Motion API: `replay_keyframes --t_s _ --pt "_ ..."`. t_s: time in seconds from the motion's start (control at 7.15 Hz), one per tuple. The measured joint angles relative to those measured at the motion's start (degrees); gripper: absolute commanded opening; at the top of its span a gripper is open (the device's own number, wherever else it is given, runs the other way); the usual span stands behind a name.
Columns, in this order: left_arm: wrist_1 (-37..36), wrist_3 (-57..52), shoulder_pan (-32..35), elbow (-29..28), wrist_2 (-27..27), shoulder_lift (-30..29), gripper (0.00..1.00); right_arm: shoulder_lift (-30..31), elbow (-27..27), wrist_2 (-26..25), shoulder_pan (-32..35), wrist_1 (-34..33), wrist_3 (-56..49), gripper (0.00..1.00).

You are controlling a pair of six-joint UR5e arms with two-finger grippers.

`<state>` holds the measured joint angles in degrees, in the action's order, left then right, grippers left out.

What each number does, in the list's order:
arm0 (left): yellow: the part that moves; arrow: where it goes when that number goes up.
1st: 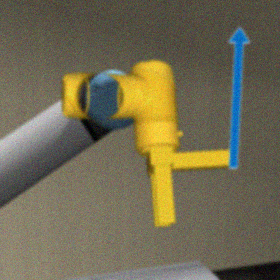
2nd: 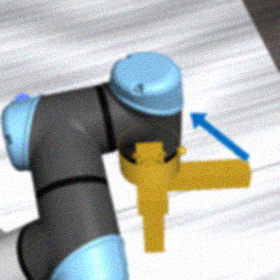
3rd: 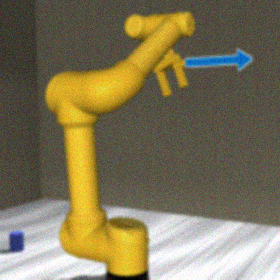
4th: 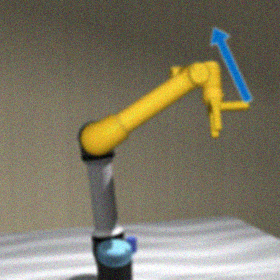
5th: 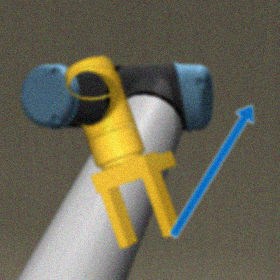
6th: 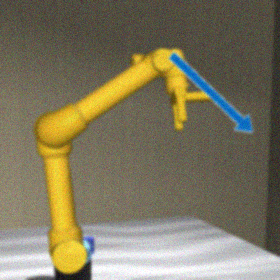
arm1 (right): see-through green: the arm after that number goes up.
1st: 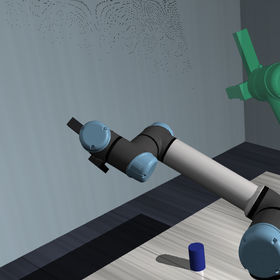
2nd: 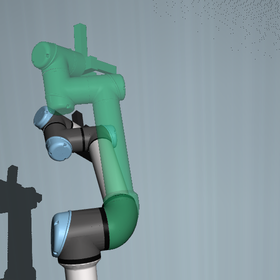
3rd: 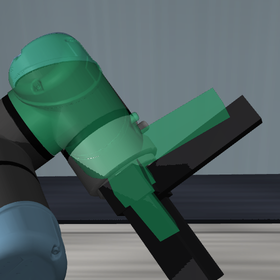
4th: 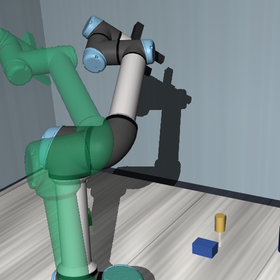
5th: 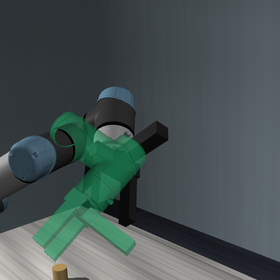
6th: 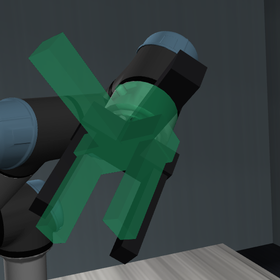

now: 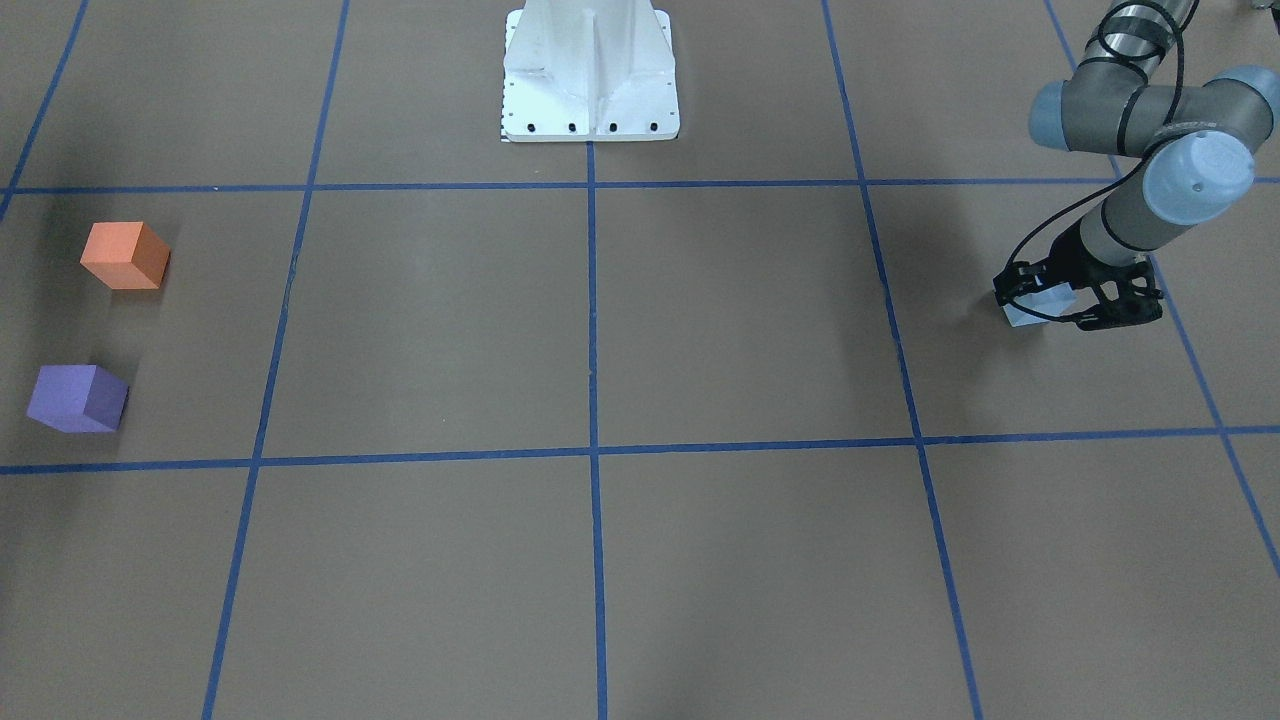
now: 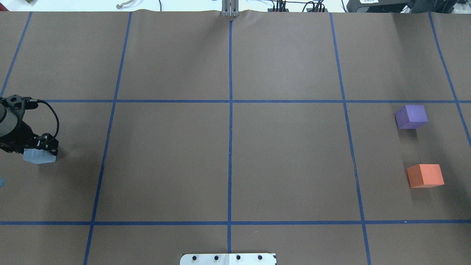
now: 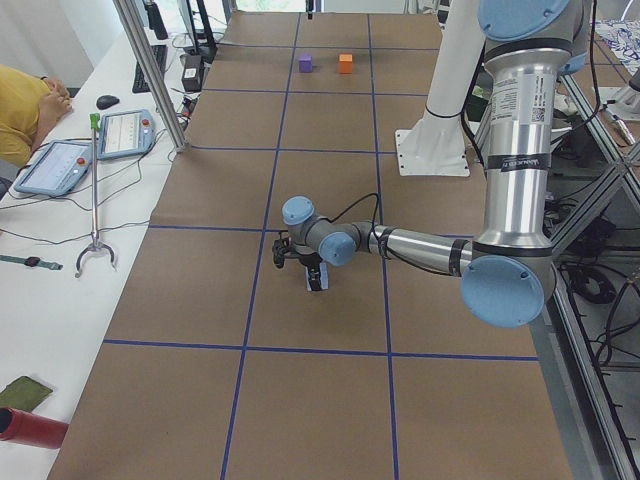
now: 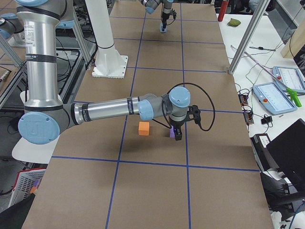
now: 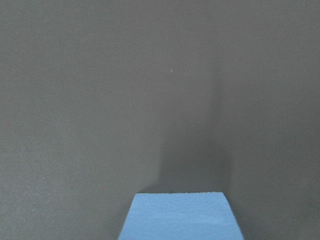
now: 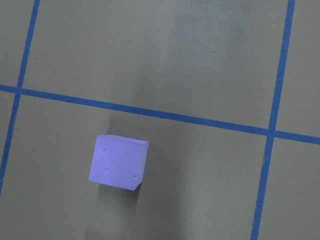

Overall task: Place blue block between orange and purple blocks
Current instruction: 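Lower the left gripper onto the light blue cube and grasp it, then carry the light blue cube with the left gripper toward the table center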

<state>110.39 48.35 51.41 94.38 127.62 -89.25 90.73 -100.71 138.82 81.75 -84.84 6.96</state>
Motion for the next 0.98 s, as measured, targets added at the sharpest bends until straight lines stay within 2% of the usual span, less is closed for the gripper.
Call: replay_keyframes --t_s 0.42,0.7,0.98 --pt "-0.1 0.3 -0.1 2.1 0.5 -1.7 0.0 -0.3 -0.3 0.8 0.0 0.2 0.5 1.0" --pt "-1.8 0.6 -0.3 3.3 0.8 -9.2 0.0 -0.4 -0.7 1.3 0.0 0.3 1.7 1.0" --pt "-6.2 5.5 -4.7 2.9 1.4 -21.9 0.0 -0.3 -0.6 1.4 -1.1 0.2 2.0 1.0"
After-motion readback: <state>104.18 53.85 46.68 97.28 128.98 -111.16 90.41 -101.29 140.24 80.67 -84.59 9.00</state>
